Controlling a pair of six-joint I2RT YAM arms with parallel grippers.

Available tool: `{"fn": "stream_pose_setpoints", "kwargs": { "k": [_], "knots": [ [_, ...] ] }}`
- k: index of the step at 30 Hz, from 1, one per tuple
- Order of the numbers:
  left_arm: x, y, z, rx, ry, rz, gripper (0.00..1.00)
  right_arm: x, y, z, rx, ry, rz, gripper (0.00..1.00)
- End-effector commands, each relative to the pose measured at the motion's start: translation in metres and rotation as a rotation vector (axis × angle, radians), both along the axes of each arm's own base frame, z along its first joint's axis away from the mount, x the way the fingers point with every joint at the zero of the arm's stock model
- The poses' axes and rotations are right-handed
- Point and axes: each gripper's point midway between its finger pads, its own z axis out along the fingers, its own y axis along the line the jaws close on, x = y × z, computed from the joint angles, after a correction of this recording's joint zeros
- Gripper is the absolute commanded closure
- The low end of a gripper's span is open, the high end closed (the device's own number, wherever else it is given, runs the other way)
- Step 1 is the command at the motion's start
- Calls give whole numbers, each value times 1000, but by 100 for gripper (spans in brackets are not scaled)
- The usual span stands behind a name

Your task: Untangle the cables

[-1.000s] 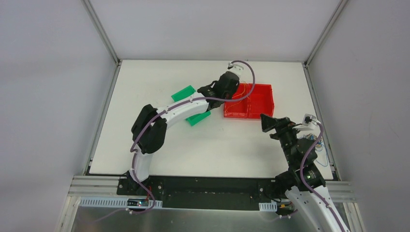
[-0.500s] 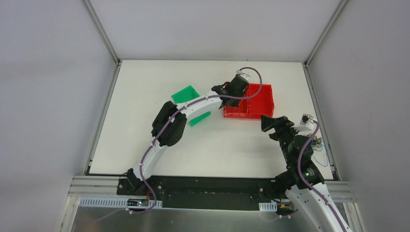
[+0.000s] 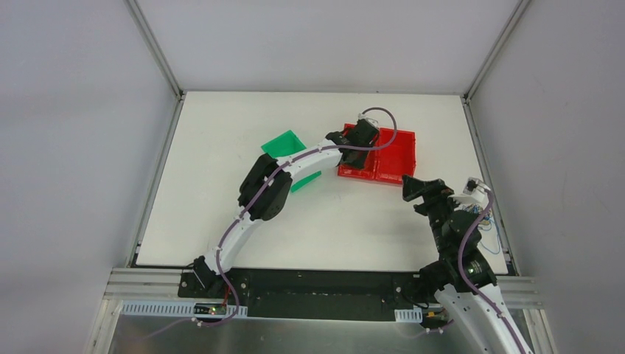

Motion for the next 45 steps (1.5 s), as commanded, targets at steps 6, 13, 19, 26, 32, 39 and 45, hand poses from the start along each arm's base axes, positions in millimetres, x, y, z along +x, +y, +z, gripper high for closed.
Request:
{"fn": "stream_pose_setpoints", "kwargs": {
  "k": [6, 13, 19, 26, 32, 39, 45],
  "knots": [
    [9, 1, 123, -147, -151, 22, 69, 1, -7, 16, 25, -27, -40, 13],
    [-2, 7, 173, -216, -195, 8, 60, 2, -10, 14, 19, -11, -63, 13],
    [-25, 32, 203, -241, -207, 23, 32, 7, -50, -5, 19, 121, -318, 3],
    [-95, 94, 200, -251, -204, 60, 22, -9, -102, -13, -166, 394, -650, 1],
    [-135, 149, 191, -284, -259, 96, 19, -48, -150, 15, -292, 498, -949, 1],
    [-153, 165, 178, -353, -313, 60, 19, -40, -155, -29, -285, 607, -937, 1],
    [-156, 168, 173, -357, -311, 55, 19, -27, -168, -69, -163, 804, -939, 1]
  ]
}}
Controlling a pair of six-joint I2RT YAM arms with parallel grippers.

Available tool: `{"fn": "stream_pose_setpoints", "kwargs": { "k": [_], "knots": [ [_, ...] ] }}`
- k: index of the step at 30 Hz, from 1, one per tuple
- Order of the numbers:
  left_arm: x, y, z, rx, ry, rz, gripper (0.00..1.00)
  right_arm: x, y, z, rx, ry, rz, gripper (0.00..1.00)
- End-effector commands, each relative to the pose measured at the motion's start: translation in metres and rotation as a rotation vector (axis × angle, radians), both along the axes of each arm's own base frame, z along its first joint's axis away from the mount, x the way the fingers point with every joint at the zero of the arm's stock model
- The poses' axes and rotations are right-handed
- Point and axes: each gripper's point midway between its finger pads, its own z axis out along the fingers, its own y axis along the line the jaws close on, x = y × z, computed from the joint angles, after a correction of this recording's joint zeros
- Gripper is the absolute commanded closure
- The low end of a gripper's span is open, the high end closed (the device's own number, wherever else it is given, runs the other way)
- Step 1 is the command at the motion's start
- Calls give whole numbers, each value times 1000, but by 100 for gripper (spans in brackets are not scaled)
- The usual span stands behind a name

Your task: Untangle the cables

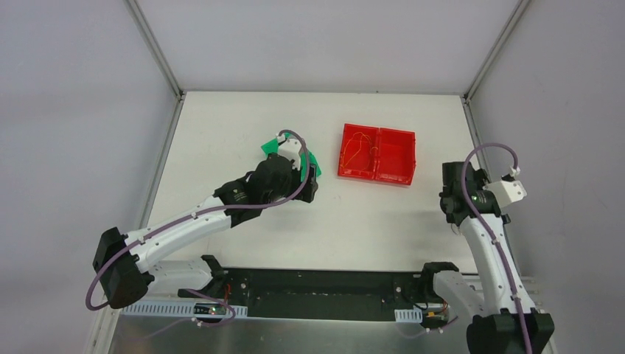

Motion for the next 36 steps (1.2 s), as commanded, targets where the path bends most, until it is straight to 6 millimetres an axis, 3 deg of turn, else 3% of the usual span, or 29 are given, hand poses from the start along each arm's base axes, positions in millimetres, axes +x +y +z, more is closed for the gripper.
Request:
{"fn": "stream_pose_setpoints", "kwargs": {
  "k": [1, 8, 16, 17, 21, 22, 25, 28, 31, 34, 36],
  "knots": [
    [3, -5, 24, -82, -71, -3, 19, 18, -5, -31, 150, 56, -16, 1],
    [4, 12, 35, -98, -123, 49, 18, 40, -28, -80, 207, 192, -82, 1],
    [4, 14, 33, -97, -130, 58, 17, 71, -31, -115, 297, 219, -53, 5],
    [4, 14, 32, -94, -129, 56, 17, 72, -31, -122, 314, 235, -62, 11],
    [5, 14, 32, -90, -131, 55, 17, 82, -19, -135, 389, 212, -19, 88],
    [5, 14, 32, -91, -131, 57, 18, 83, -15, -134, 400, 176, 0, 100],
    [4, 15, 33, -92, -134, 57, 18, 95, 12, -122, 472, 83, 96, 100],
    [5, 18, 33, -86, -143, 66, 18, 102, 44, -98, 434, 58, 216, 100],
    [6, 20, 33, -77, -150, 73, 19, 107, 105, -67, 427, 17, 467, 100],
    [9, 20, 31, -67, -154, 80, 19, 97, 152, -34, 431, -50, 675, 100],
    [10, 20, 29, -56, -156, 77, 19, 86, 170, -14, 449, -110, 760, 100]
  ]
}}
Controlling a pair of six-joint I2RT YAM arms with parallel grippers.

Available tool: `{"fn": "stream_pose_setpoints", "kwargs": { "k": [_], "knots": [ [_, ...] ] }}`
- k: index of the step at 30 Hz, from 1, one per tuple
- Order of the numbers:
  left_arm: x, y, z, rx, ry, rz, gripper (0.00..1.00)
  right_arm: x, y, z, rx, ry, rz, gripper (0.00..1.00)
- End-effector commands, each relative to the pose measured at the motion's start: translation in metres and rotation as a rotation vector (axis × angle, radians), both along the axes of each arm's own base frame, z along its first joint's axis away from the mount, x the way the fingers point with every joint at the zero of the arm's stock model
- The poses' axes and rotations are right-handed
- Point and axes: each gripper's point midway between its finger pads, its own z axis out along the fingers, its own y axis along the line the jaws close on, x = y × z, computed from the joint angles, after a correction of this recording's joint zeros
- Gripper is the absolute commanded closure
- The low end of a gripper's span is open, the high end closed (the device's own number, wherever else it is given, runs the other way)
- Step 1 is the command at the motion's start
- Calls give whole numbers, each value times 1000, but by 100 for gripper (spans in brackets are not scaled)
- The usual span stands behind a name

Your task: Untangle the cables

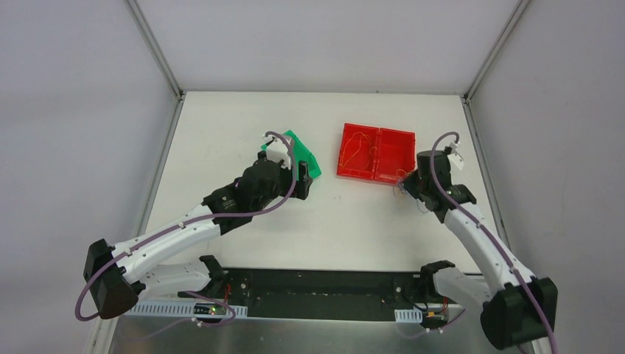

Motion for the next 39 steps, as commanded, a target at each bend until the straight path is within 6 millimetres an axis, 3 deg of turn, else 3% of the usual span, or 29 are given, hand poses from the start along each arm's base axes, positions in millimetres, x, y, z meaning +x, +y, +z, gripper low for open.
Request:
{"fn": "stream_pose_setpoints", "kwargs": {
  "k": [1, 8, 11, 14, 15, 16, 17, 18, 19, 22, 24, 31, 36, 39],
  "knots": [
    [6, 3, 4, 13, -43, 17, 19, -18, 43, 52, 95, -153, 182, 100],
    [4, -15, 0, 8, -69, -86, 18, -54, 164, 119, 553, -313, 830, 94],
    [4, -11, 2, -19, -100, -70, 16, -67, 194, 137, 605, -305, 1066, 100],
    [1, -7, 2, -40, -122, -70, 14, -75, 212, 141, 647, -344, 1193, 100],
    [-1, -6, 3, -49, -129, -75, 13, -77, 216, 140, 668, -359, 1206, 96],
    [-3, -7, 5, -59, -137, -87, 12, -81, 218, 134, 690, -359, 1207, 69],
    [-5, -9, 6, -66, -142, -104, 12, -83, 219, 133, 701, -362, 1201, 30],
    [-7, -10, 7, -69, -144, -120, 12, -84, 217, 130, 682, -362, 1189, 6],
    [-8, -12, 8, -71, -145, -133, 12, -82, 210, 122, 627, -348, 1158, 1],
    [-8, -15, 5, -56, -142, -148, 11, -62, 167, 92, 346, -325, 943, 1],
    [-5, -17, 0, -35, -127, -145, 10, -53, 148, 82, 259, -316, 840, 2],
    [0, -33, -53, 139, 129, -153, 10, -49, 141, 61, 202, -230, 811, 15],
    [-15, -65, -75, 162, 288, -298, 12, -47, 138, 60, 180, -229, 792, 16],
    [-34, -78, -90, 185, 412, -405, 15, -47, 135, 63, 170, -249, 780, 16]
  ]
}}
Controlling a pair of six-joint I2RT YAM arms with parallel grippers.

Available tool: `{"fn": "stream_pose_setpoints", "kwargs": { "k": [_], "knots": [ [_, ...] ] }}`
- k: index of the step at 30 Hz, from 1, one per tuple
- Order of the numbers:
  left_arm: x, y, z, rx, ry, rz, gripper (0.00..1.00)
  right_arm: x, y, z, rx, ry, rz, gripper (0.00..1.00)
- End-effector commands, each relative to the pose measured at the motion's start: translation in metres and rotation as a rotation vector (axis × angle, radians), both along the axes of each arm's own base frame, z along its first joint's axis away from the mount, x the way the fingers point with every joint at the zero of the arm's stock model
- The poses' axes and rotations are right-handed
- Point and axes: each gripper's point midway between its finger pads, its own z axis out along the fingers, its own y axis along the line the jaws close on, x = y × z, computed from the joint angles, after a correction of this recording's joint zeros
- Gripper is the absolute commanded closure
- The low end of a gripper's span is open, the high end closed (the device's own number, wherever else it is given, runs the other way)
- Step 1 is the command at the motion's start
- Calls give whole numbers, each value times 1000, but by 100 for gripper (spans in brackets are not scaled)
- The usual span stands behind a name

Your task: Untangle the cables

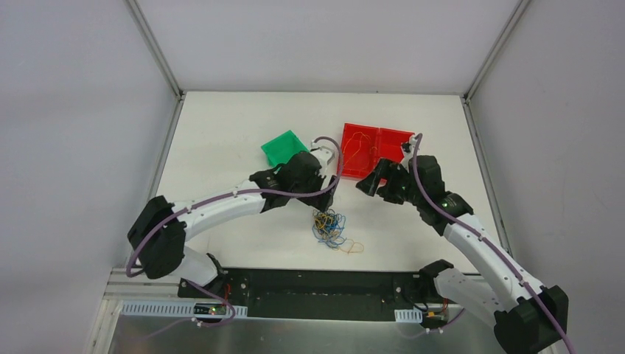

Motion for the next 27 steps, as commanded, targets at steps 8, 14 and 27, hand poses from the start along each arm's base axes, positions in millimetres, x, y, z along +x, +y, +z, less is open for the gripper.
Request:
{"fn": "stream_pose_setpoints", "kwargs": {
  "k": [8, 14, 27],
  "knots": [
    [-51, -33, -33, 27, 341, -252, 16, 4, -8, 8, -27, -54, -31, 16],
    [-49, -27, -68, 118, 412, -206, 35, 8, -9, -5, -41, -28, -51, 16],
    [-31, -10, 28, -145, -82, -224, 100, -2, 24, -7, 20, -59, 102, 17]
  ]
}}
